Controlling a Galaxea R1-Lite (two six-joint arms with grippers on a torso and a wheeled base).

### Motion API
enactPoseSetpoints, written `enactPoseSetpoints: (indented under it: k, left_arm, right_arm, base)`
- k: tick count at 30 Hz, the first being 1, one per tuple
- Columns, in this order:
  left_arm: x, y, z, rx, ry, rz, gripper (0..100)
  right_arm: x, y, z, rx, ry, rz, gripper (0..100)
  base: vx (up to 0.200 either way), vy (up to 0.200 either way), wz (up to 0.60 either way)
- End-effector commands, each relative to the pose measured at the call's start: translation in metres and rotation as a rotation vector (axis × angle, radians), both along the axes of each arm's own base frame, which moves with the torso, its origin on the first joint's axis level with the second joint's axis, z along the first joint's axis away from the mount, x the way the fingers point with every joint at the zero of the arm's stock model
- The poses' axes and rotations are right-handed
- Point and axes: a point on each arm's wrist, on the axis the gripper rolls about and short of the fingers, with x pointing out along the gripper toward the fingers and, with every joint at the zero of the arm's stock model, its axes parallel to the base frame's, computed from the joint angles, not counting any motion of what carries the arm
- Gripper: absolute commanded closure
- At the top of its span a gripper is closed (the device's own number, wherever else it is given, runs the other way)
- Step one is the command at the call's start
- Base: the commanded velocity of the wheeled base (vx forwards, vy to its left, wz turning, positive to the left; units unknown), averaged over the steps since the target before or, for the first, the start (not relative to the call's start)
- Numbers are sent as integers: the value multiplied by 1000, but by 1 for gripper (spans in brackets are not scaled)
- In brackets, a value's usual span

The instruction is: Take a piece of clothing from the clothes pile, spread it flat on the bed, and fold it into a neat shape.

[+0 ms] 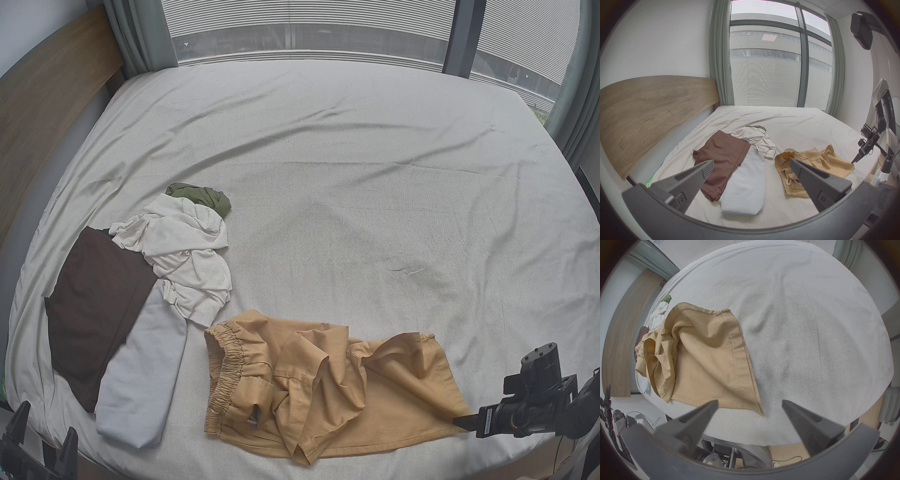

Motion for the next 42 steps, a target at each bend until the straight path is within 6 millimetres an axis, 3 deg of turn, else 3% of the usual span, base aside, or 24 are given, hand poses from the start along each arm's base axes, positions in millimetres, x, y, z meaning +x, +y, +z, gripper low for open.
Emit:
enactPoseSetpoints:
  k: [1,9,20,23,36,42]
  left_arm:
    - [0,0,-5,3,2,0,0]
    - [0,0,-5,1,2,2,0]
    - [0,0,-5,1,2,2,0]
    - [0,0,-5,1,2,2,0]
    - [0,0,-5,4,2,2,0]
    - [0,-1,-5,53,-5,-39,0]
  right_arm:
    - [-8,7,19,54,-137,66,0]
    - [-16,30,37,128,-278,205,0]
    - [-4,53,54,202,-391,287,0]
    - [-1,68,59,227,-412,343,0]
    - [16,114,57,278,-440,458,0]
    - [19,123,58,300,-468,477,0]
  base:
    - [0,0,0]
    - [0,0,0]
    - [0,0,0]
    - [0,0,0]
    - [0,0,0]
    - [0,0,0]
